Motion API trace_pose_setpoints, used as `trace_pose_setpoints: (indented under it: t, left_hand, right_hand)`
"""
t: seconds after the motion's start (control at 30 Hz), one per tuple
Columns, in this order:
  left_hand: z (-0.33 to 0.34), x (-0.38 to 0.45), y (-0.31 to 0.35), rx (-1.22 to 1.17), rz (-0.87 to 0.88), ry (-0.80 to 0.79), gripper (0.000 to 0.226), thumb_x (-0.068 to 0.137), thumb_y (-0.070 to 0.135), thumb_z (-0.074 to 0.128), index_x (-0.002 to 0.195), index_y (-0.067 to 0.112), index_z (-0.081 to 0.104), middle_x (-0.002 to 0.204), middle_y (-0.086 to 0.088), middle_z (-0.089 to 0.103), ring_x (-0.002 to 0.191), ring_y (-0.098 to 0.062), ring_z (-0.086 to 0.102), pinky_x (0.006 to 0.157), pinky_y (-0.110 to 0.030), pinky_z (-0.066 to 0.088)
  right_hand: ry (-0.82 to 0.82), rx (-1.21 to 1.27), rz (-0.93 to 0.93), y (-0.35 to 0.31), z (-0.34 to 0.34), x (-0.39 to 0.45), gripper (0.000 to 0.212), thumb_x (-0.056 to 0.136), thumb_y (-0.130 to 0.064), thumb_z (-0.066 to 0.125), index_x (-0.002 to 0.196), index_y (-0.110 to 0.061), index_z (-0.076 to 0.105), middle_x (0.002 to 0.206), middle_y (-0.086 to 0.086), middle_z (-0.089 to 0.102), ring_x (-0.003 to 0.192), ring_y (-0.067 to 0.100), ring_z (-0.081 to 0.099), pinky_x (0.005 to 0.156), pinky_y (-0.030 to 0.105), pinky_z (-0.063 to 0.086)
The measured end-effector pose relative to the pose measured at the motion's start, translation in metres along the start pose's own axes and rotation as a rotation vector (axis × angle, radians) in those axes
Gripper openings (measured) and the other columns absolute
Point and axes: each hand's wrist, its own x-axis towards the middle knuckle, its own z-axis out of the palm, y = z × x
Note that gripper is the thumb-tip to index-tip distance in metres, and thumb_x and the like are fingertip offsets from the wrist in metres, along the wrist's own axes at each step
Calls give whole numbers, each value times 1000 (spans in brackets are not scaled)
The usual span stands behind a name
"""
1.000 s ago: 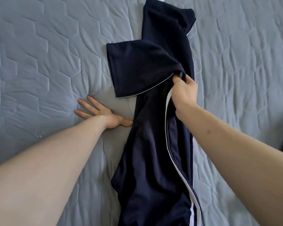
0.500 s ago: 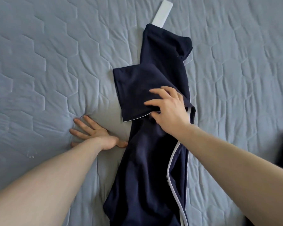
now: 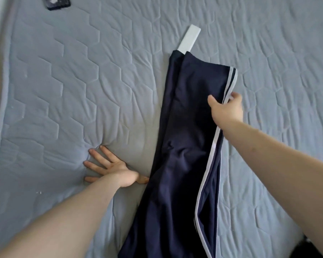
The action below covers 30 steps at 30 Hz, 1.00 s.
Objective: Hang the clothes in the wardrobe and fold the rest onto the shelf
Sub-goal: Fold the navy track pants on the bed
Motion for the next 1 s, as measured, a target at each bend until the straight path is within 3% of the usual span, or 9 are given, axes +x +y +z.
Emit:
trace_pose_setpoints:
  t: [0.13,0.23,0.37,0.43,0.57,0.67,0.73,0.87,1.0]
  left_hand:
    - [2,2,0,-3,0,21,198,19,69,95,133,14,-57,136,-16,-66,141,-50,-40,114,-78,-2]
    - [4,1,-2,8,4,47,195,25,66,97,135,15,-56,138,-15,-64,142,-50,-40,115,-76,0]
    - [9,-2,-7,-5,18,85,198,19,67,96,141,16,-51,145,-14,-58,144,-50,-36,116,-76,2]
    - [13,-3,-12,-21,44,115,198,18,67,96,144,17,-48,148,-12,-56,145,-49,-36,116,-76,2]
    - [21,-8,-33,14,166,158,191,21,87,83,146,18,-46,152,-10,-53,145,-46,-37,117,-73,-4]
    - [24,-8,-60,74,275,164,178,33,99,68,147,21,-43,154,-7,-51,148,-41,-35,121,-64,-7]
    - [28,-8,-81,62,348,208,162,47,99,63,154,24,-33,161,-3,-42,153,-33,-29,125,-53,-8]
    - [65,-19,-136,-150,562,361,114,78,74,68,163,20,14,172,-3,2,158,-22,1,128,-42,5]
    - [130,-75,-198,-380,547,211,90,81,65,69,153,19,41,163,-1,28,152,-19,24,125,-42,20]
  right_hand:
    - [-31,-30,-66,65,1,-77,76,89,-36,75,153,-21,37,151,0,45,141,19,43,118,35,34]
    - [-77,-69,-91,113,-2,-144,79,90,-24,76,156,-27,33,154,-6,39,143,14,37,113,24,29]
    - [-164,-73,-73,170,-6,-204,83,88,-14,74,156,-38,32,149,-21,38,133,-1,39,112,24,33]
    - [-136,-73,-15,197,-11,-226,74,91,-11,70,154,-33,39,144,-21,46,129,-2,43,108,21,35]
    - [56,3,252,242,-33,-241,28,86,-34,81,106,-19,68,100,-5,74,100,18,70,86,29,48]
    - [14,-28,381,258,-52,-243,43,81,-58,78,81,-16,70,77,0,74,80,21,70,84,40,57]
    - [-59,-97,367,260,-60,-250,44,83,-61,74,82,-17,71,79,-1,73,81,20,69,86,42,57]
    - [-221,-152,380,269,-67,-284,34,89,-49,72,103,-18,68,92,-1,74,92,24,70,92,45,56]
    - [-388,-11,510,282,-77,-342,26,95,-40,68,112,-21,68,97,-8,73,90,12,69,91,34,53]
